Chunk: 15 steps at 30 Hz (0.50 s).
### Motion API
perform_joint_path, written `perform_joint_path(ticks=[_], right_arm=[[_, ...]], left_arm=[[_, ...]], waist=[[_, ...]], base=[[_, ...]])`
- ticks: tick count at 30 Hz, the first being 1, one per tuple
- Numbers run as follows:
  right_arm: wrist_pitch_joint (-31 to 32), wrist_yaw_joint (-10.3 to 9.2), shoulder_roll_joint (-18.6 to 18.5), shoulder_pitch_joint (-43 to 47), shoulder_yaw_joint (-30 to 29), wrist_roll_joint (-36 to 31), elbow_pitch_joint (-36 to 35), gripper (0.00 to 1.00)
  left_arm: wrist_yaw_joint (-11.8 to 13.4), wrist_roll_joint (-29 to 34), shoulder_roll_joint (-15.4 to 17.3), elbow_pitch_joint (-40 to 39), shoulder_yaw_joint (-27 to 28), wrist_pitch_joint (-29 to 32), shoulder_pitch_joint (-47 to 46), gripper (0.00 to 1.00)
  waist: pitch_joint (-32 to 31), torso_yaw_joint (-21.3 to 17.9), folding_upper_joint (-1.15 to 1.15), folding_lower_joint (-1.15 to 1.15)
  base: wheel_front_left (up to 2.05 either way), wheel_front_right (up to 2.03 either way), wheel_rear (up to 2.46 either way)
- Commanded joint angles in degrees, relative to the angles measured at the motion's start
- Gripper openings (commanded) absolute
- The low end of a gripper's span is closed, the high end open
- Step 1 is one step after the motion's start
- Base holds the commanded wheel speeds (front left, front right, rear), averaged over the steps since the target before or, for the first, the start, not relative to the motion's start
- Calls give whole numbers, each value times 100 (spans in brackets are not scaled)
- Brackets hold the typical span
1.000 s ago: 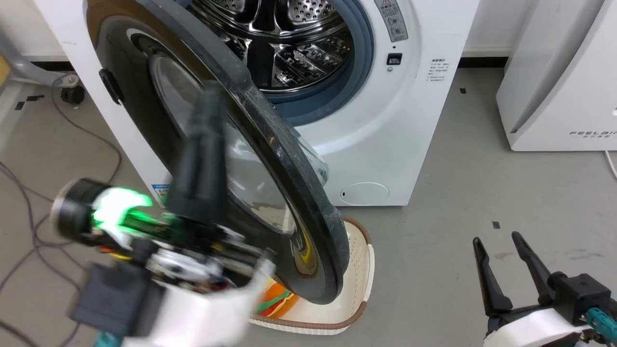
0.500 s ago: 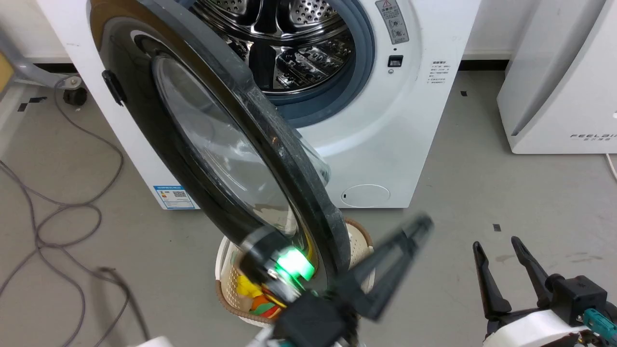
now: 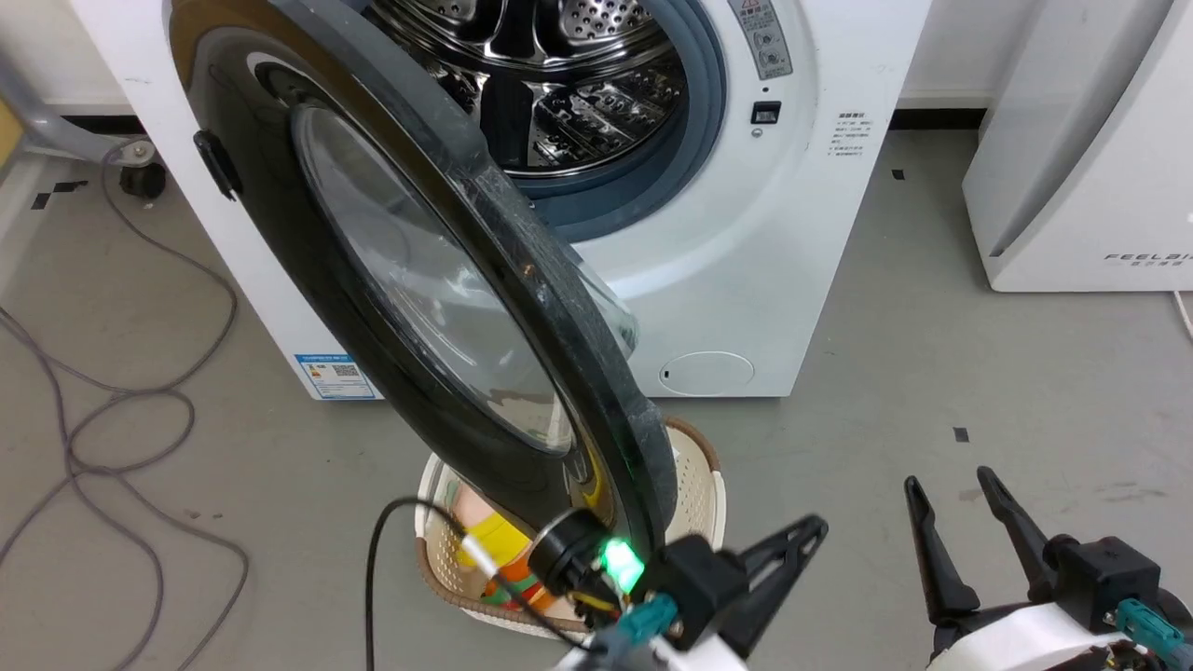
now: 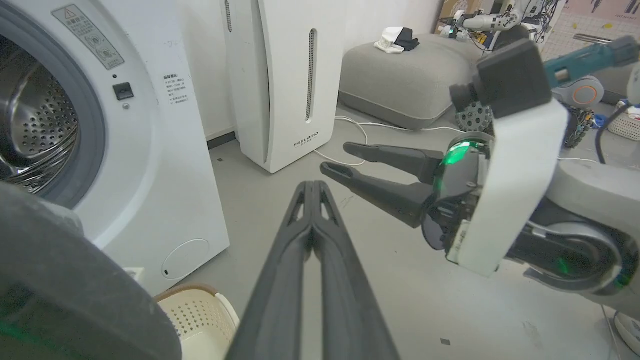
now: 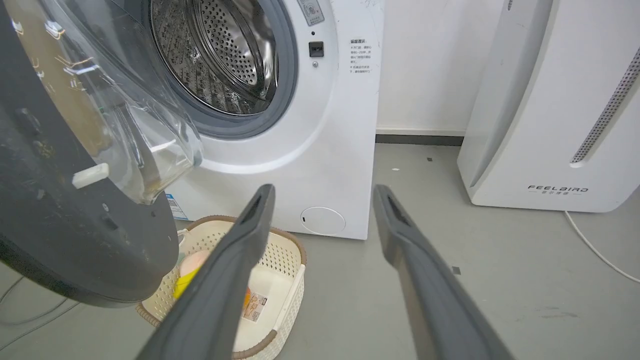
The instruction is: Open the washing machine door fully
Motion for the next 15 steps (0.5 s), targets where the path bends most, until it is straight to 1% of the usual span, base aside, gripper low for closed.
perform_joint_path(ticks=[1, 7, 15], right_arm=[[-30, 3, 25, 22, 13, 69, 32, 100], [-33, 3, 25, -7, 50, 102, 87, 100], [-41, 3, 25, -14, 37, 128, 138, 100]], left_arm=[[77, -46, -65, 192, 11, -88, -213, 0], [487, -172, -149, 874, 43, -329, -655, 0], [966, -522, -162, 1400, -36, -727, -1077, 0]], waist=[[13, -5, 0, 0], [40, -41, 0, 0], [50, -35, 0, 0]], base=[[0, 0, 0], [0, 0, 0], [0, 0, 0]])
